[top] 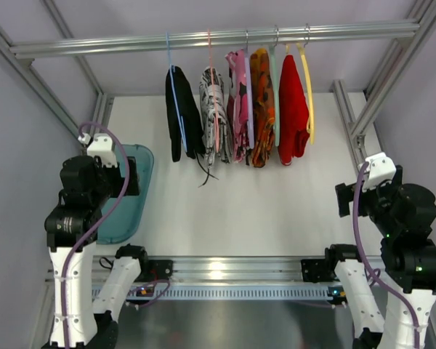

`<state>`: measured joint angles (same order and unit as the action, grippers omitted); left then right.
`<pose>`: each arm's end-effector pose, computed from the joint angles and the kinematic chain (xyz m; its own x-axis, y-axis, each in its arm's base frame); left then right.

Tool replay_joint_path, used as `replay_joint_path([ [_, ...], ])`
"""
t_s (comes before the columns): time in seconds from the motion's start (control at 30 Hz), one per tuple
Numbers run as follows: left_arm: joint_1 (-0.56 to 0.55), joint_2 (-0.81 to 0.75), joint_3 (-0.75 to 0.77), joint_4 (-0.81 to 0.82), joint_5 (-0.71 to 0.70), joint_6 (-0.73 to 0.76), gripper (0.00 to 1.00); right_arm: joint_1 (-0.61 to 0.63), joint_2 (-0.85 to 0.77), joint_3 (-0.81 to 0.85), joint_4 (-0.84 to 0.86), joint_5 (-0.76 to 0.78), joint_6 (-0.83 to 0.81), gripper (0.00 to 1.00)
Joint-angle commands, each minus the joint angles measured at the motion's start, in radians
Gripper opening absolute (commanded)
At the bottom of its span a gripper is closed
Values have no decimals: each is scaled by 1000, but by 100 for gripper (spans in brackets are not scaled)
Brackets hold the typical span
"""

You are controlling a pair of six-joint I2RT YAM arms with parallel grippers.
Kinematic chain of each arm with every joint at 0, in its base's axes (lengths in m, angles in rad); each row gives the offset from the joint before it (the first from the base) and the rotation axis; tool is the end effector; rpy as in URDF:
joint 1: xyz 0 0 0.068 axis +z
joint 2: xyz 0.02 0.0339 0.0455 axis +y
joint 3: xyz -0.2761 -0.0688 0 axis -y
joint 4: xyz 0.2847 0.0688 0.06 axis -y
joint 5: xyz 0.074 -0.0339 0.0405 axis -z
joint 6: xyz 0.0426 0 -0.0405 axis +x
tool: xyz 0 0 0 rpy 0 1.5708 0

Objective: Remove the trousers from the hanger

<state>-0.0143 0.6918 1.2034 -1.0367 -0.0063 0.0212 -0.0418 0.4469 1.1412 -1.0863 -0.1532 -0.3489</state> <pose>0.1271 -0.0015 0.4229 -0.5010 0.0284 -0.8650 0.0195 0.9996 0.0215 0.0589 0.0040 0.4167 -0.3247 -0.3246 -0.8884 -0.2241 0.9389 -0.2611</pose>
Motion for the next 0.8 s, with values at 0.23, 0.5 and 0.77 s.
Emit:
replay_joint_path([
  [0.23,-1,153,248,76,417,-219,96,14,79,89,37,-9,67,99],
  [0.5,-1,227,191,559,689,-648,91,14,168,158,23,-80,140,99],
  [0.77,-4,302,-13,1136,741,-1059,86,14,226,204,25,-100,145,100],
])
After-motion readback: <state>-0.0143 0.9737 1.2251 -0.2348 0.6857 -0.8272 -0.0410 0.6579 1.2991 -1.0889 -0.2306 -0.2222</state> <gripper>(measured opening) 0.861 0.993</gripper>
